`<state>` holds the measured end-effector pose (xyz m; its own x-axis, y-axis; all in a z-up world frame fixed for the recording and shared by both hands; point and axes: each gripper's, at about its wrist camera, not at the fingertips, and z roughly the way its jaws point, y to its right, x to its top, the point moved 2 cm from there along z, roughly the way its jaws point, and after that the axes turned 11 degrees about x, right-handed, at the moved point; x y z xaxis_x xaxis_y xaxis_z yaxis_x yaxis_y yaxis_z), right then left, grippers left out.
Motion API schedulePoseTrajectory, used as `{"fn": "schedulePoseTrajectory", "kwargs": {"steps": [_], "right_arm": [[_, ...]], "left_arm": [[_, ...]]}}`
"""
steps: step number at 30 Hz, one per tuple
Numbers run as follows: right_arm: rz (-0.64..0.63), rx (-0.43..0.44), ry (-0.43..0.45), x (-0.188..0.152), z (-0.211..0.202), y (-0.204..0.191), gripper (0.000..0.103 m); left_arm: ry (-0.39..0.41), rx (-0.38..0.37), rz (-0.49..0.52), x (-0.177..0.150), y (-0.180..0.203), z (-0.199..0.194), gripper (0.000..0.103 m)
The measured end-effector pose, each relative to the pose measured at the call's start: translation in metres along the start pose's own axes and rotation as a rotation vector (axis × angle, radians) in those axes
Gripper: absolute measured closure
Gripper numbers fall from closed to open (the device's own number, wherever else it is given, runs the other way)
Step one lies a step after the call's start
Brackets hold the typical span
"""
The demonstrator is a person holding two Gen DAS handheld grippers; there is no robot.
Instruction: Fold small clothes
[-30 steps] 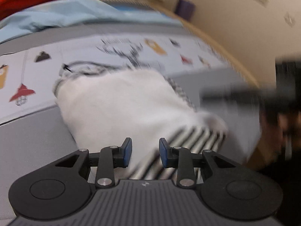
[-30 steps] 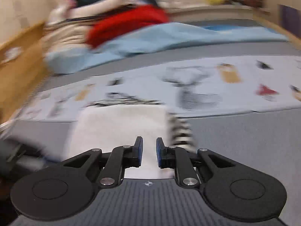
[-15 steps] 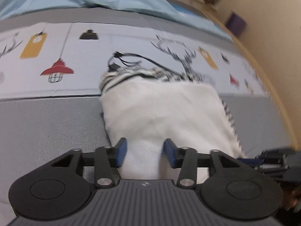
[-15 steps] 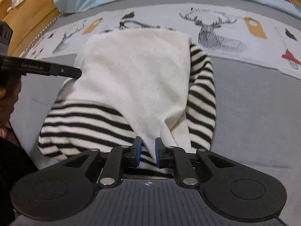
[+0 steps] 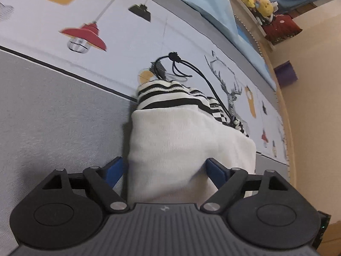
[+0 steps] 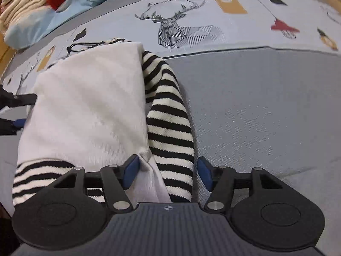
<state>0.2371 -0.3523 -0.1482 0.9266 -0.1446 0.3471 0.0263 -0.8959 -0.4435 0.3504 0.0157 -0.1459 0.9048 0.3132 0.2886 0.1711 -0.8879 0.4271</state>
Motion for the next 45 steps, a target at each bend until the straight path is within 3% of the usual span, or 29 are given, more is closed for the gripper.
{"fn": "schedulePoseTrajectory", "kwargs": {"steps": [2,4,6,7,8,10,11,14,18,20,22,26,28,30,32,33,35,38,41,43,45], "right_arm": [[0.028,0.013,-0.009,0.001,0.001,0.003,0.042],[0.055,0.039,-0.012,-0.001,0.002,0.003,0.050],[0.078,0.074,-0.015,-0.002,0.003,0.001,0.074],[0.084,0.093,-0.013,-0.001,0.004,-0.001,0.081],[0.087,0.105,-0.008,0.000,0.003,-0.004,0.086],[0.078,0.085,0.026,0.004,0.004,-0.010,0.091],[0.078,0.078,0.049,0.007,0.003,-0.013,0.092],[0.091,0.083,0.131,0.019,0.003,-0.021,0.093],[0.076,0.091,0.225,0.033,0.003,-0.035,0.092],[0.071,0.081,0.205,0.037,0.010,-0.037,0.088],[0.028,0.014,0.174,0.036,0.015,-0.039,0.087],[0.040,0.010,0.146,0.033,0.015,-0.033,0.084],[0.053,-0.002,0.142,0.029,0.013,-0.029,0.082],[0.066,-0.008,0.149,0.027,0.010,-0.026,0.081],[0.074,0.012,0.184,0.024,0.000,-0.028,0.081],[0.069,0.028,0.207,0.024,-0.006,-0.030,0.081],[0.042,0.058,0.232,0.024,-0.013,-0.037,0.081],[-0.028,0.094,0.211,0.020,-0.016,-0.050,0.078],[-0.087,0.071,0.128,0.014,-0.007,-0.056,0.077],[-0.108,-0.022,0.024,0.006,0.009,-0.052,0.077],[-0.109,-0.105,-0.051,-0.001,0.020,-0.045,0.077]], "left_arm": [[-0.002,-0.019,0.001,0.004,0.001,0.009,0.016],[-0.003,-0.028,0.018,0.009,0.003,0.019,0.019],[0.007,-0.020,0.058,0.014,0.007,0.026,0.027],[0.027,-0.018,0.090,0.018,0.010,0.026,0.037],[0.053,-0.022,0.114,0.021,0.014,0.024,0.051],[0.125,-0.045,0.141,0.031,0.022,0.016,0.062],[0.160,-0.047,0.154,0.035,0.025,0.012,0.063],[0.279,-0.035,0.183,0.047,0.032,-0.003,0.061],[0.334,0.042,0.129,0.061,0.020,-0.013,0.047],[0.408,0.124,0.156,0.062,0.017,-0.027,0.038],[0.430,0.143,0.201,0.059,0.016,-0.040,0.038],[0.362,0.001,0.344,0.035,0.025,-0.062,0.038],[0.300,-0.030,0.502,0.011,0.036,-0.061,0.038],[0.234,0.058,0.686,-0.020,0.049,-0.044,0.037],[0.253,0.209,0.862,-0.047,0.057,-0.029,0.035],[0.281,0.222,0.885,-0.053,0.060,-0.033,0.035],[0.283,0.168,0.815,-0.050,0.059,-0.049,0.036],[0.313,0.113,0.779,-0.055,0.056,-0.074,0.036],[0.184,0.244,0.892,-0.075,0.051,-0.051,0.034],[0.182,0.278,0.906,-0.081,0.051,-0.047,0.033],[0.209,0.316,0.855,-0.076,0.060,-0.065,0.034]]}}
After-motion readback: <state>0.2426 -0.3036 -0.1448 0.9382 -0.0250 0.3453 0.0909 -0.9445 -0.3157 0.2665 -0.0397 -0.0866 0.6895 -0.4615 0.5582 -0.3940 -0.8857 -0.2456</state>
